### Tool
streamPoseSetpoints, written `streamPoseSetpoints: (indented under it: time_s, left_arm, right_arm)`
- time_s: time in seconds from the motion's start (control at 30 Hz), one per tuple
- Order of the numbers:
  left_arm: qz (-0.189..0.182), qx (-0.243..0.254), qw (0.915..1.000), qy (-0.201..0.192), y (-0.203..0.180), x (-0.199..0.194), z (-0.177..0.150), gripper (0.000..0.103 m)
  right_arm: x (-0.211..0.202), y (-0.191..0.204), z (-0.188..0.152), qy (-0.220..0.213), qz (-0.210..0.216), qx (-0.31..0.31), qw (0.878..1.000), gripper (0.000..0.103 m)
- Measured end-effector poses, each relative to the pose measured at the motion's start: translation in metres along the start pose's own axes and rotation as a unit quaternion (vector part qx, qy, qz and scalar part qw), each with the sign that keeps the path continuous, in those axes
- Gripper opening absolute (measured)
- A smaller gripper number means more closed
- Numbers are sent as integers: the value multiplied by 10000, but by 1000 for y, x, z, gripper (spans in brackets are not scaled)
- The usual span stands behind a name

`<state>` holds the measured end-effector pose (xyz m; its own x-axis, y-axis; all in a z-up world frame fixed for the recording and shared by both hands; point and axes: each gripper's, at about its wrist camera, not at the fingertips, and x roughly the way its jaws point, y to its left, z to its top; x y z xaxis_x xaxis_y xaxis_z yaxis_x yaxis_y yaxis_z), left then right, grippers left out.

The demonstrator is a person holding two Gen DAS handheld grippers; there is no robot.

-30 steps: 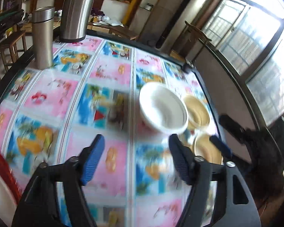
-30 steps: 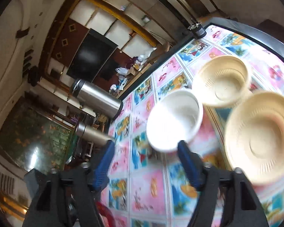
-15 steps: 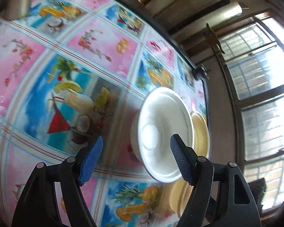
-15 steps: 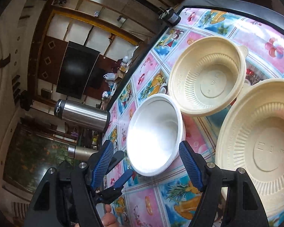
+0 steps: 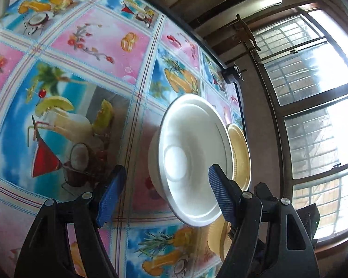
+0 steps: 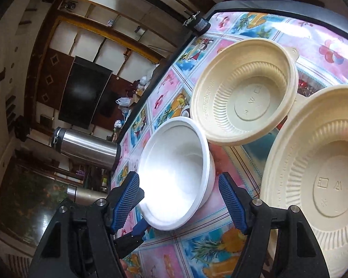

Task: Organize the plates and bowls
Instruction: 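Bring both grippers to the rim of the white foam bowl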

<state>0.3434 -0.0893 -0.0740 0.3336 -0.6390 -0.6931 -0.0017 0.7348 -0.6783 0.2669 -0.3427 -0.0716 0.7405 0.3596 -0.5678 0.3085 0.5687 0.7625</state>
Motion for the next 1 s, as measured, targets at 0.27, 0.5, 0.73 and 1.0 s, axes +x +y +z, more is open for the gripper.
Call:
streamPoseSetpoints:
  time_s: [0.27,0.5,0.73,1.0]
  left_arm:
    - [-229,72,9997,-98,-1,-2,5,73]
    - [-133,35,9994,-320,4,-7,7,70]
    - [-152,66,9996,-227,2,0,4,35]
    - [-167,-9,9994,-288,7,-3,6,28]
  right_arm:
    - [1,0,-1,-163,34,-72,9998,74]
    - [0,-1,1,-230,30,-104,9997,71]
    - [4,-6,1,-188,5,-65,9998,66]
    - [7,-5,0,-222,-122,-130,9996,57]
